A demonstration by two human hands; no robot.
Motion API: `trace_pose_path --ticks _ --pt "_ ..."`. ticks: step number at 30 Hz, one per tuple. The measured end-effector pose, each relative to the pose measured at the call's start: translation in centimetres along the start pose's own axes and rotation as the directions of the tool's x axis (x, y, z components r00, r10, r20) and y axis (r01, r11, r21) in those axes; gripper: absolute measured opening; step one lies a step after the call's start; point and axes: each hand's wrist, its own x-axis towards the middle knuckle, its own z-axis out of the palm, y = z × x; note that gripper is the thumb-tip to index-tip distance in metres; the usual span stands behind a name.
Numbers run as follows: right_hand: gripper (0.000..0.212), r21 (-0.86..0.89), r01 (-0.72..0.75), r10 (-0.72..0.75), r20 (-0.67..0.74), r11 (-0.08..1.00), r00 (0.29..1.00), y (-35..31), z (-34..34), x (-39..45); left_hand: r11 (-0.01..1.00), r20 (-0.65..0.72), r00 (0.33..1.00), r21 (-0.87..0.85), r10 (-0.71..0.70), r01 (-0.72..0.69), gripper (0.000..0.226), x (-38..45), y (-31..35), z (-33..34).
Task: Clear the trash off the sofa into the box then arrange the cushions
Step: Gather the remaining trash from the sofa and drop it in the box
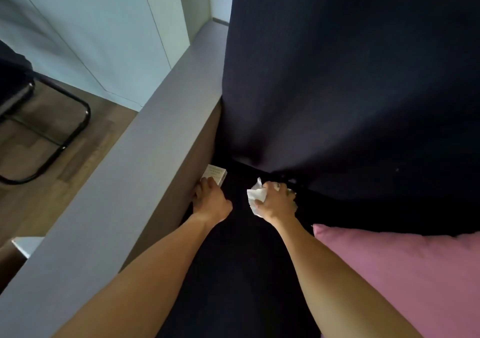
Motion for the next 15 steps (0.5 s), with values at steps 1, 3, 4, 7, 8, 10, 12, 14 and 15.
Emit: trace_pose_path --ticks 1,3,4,7,8,10,12,14,15 --pt "0.058 -0.042 0.015 -0.016 -0.009 0.999 1.000 0.1 0.2 -0.2 1.000 -0.012 1.000 0.011 0.002 -0.001 0.082 0.1 0.1 0.1" --pt "0.050 -0.087 0.049 -0.051 -0.020 0.995 0.999 0.4 0.4 -0.6 0.999 -0.039 0.999 0.051 0.014 -0.012 0.073 0.4 0.4 0.2" --pt "0.047 -0.103 0.067 -0.071 -0.027 0.992 0.997 0.7 0.4 -0.6 0.997 -0.048 0.999 0.080 0.026 -0.022 0.068 0.5 0.6 0.2" --pt "0.041 -0.112 0.130 -0.138 -0.067 0.985 0.988 1.6 0.8 -0.7 0.986 -0.064 0.996 0.157 0.066 -0.056 0.062 0.6 0.8 0.3" --pt "0.040 -0.096 0.141 -0.149 -0.082 0.985 0.985 1.9 0.8 -0.7 0.982 -0.074 0.994 0.173 0.085 -0.071 0.062 0.6 0.7 0.4" --pt "0.037 -0.051 0.155 -0.159 -0.103 0.987 0.982 2.3 0.7 -0.8 0.975 -0.090 0.988 0.193 0.126 -0.107 0.059 0.6 0.6 0.6" --pt "0.030 0.014 0.164 -0.161 -0.121 0.986 0.980 2.7 0.5 -0.9 0.971 -0.089 0.985 0.199 0.151 -0.131 0.059 0.4 0.7 1.0" --pt "0.024 0.103 0.167 -0.153 -0.137 0.981 0.979 3.1 0.3 -1.0 0.971 -0.088 0.986 0.205 0.143 -0.123 0.061 0.3 1.0 1.3" --pt "0.022 0.164 0.170 -0.147 -0.140 0.972 0.979 3.2 0.2 -1.0 0.973 -0.093 0.987 0.200 0.133 -0.113 0.060 0.4 1.1 1.4"
